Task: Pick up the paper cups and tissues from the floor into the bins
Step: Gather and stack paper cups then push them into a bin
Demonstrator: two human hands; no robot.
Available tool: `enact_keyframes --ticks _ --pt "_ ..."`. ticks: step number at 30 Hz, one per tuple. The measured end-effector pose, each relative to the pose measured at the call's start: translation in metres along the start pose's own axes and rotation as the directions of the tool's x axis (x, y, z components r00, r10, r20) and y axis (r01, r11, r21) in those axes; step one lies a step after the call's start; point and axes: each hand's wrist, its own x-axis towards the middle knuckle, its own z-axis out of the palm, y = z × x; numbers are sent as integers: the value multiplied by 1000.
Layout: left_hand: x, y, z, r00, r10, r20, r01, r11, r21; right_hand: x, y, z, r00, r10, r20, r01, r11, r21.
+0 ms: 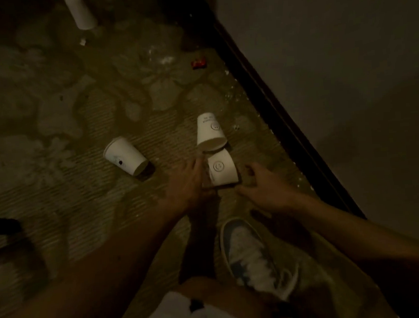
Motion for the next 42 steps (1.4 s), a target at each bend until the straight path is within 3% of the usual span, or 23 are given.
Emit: enact_keyframes --ticks 3,5,8,12,14,16,18,20,22,24,26,31,33,35,37,39,40,42 --pt "7 0 18 999 -44 -4 44 999 10 36 4 11 981 196 5 -193 962 192" --pt "6 3 29 998 -50 -39 51 998 26 54 4 26 929 371 11 -342 844 414" --pt "1 10 39 992 3 -124 -24 986 -168 61 3 43 874 484 -44 -348 687 638" --pt "-4 23 28 952 -11 -306 -122 903 -412 67 -2 42 882 461 -91 -248 621 743" --pt "6 24 11 947 15 -321 -161 887 -433 79 -17 27 892 436 -118 -208 630 748" --pt "24 20 -10 956 110 -271 -196 929 -314 98 -34 6 910 373 -181 -156 713 683" --pt "41 16 -28 961 62 -269 -160 920 -358 118 -54 -15 938 271 -214 -91 791 604" --pt "58 12 -39 936 -187 -297 -35 792 -609 138 -66 -26 959 213 -187 -63 803 593" --pt "77 9 -46 909 -393 -141 100 533 -840 155 -71 -28 968 218 -123 -103 797 595" --pt "96 8 -48 906 -406 121 252 287 -924 165 -70 -25 973 231 0 -184 773 607" --pt "102 7 -49 890 -381 252 320 126 -939 167 -67 -19 971 202 130 -239 764 600" --pt "77 -10 -45 902 -380 207 229 13 -973 159 -67 -3 904 60 423 -299 797 525" --pt "59 -27 -54 895 -389 218 217 -47 -975 158 -79 7 886 15 464 -299 784 545" --pt "40 -44 -64 889 -422 176 188 -15 -982 155 -97 20 880 -25 473 -283 772 569" --pt "21 -60 -71 835 -548 45 122 104 -987 152 -114 35 874 -57 482 -269 770 579" --pt "5 -78 -73 663 -724 -189 43 289 -956 151 -127 49 867 -68 493 -267 774 575" --pt "-2 -88 -71 565 -786 -253 47 336 -941 152 -133 55 864 -66 499 -270 775 572" --pt "-11 -106 -67 440 -876 -198 89 262 -961 154 -144 67 865 -65 497 -269 778 568"
